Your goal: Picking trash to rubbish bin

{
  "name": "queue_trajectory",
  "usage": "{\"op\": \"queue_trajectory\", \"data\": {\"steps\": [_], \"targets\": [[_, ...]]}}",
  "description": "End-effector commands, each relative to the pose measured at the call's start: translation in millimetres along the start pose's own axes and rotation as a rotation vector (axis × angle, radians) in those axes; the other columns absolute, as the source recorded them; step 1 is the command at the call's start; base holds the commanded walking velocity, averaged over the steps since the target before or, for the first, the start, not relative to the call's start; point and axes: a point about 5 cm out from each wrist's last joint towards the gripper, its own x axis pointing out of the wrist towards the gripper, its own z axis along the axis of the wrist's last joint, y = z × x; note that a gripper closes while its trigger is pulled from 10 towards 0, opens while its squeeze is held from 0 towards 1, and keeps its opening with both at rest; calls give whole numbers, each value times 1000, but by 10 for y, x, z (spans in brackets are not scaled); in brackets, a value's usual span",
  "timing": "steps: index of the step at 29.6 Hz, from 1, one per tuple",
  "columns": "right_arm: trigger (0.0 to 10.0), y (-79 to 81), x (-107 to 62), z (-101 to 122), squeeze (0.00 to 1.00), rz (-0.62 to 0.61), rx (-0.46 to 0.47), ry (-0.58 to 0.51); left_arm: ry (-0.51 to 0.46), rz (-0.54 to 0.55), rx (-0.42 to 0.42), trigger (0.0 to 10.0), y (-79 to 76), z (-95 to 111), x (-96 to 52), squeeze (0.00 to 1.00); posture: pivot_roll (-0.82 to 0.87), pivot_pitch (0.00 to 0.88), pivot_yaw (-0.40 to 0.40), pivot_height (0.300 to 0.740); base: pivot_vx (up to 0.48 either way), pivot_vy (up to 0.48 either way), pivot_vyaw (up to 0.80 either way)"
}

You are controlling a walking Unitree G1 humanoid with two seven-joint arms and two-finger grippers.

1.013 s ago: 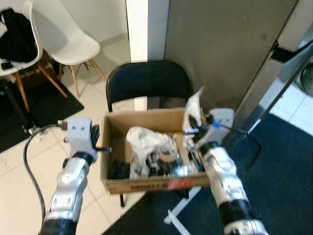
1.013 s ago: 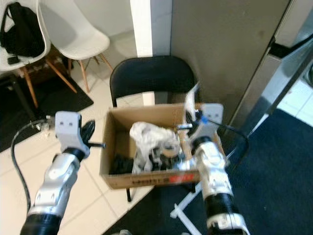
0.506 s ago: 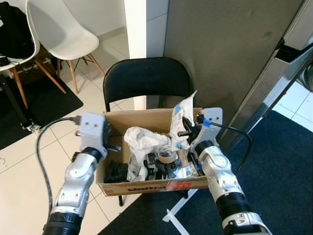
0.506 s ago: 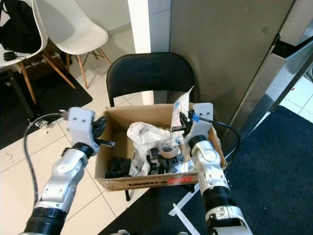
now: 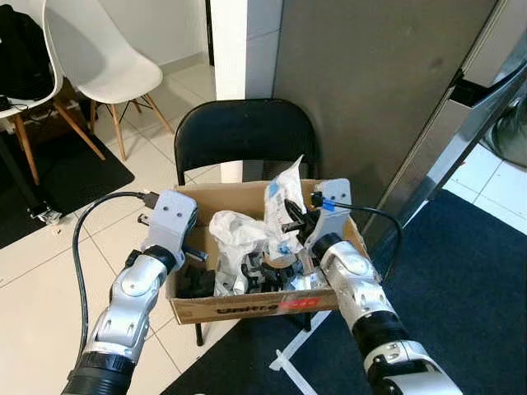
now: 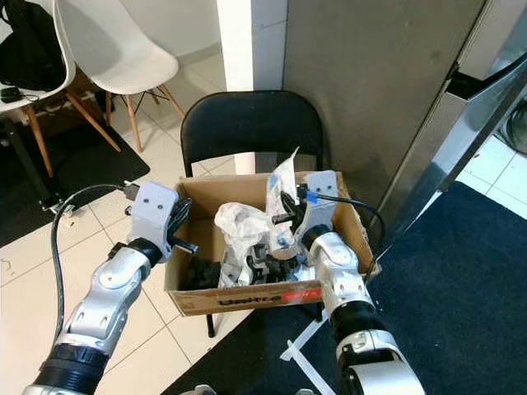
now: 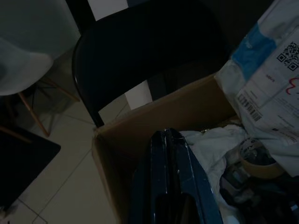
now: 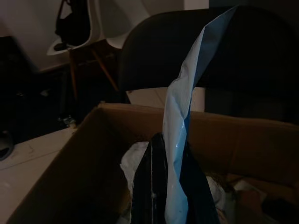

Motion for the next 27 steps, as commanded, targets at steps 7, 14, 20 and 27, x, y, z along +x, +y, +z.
{"op": "queue_trajectory", "data": {"steps": [7,14,20,27], "targets": [[10000,80,61,-56,0,53,5,24,47,-68,22,10000,-42,-112,-59,0,53,198,-17,740,0,0,0],[10000,186,179,-26,0,83,17,31,53,-122,52,10000,-39,-101,-95,0,59,203,-27,740,0,0,0],[10000,196,224,-14,0,79,14,38,39,-139,52,10000,-49,-55,-109,0,69,199,-39,740,0,0,0],[10000,193,237,-9,0,74,6,35,39,-150,52,10000,-80,-58,-125,0,73,193,-45,740,0,0,0]]}}
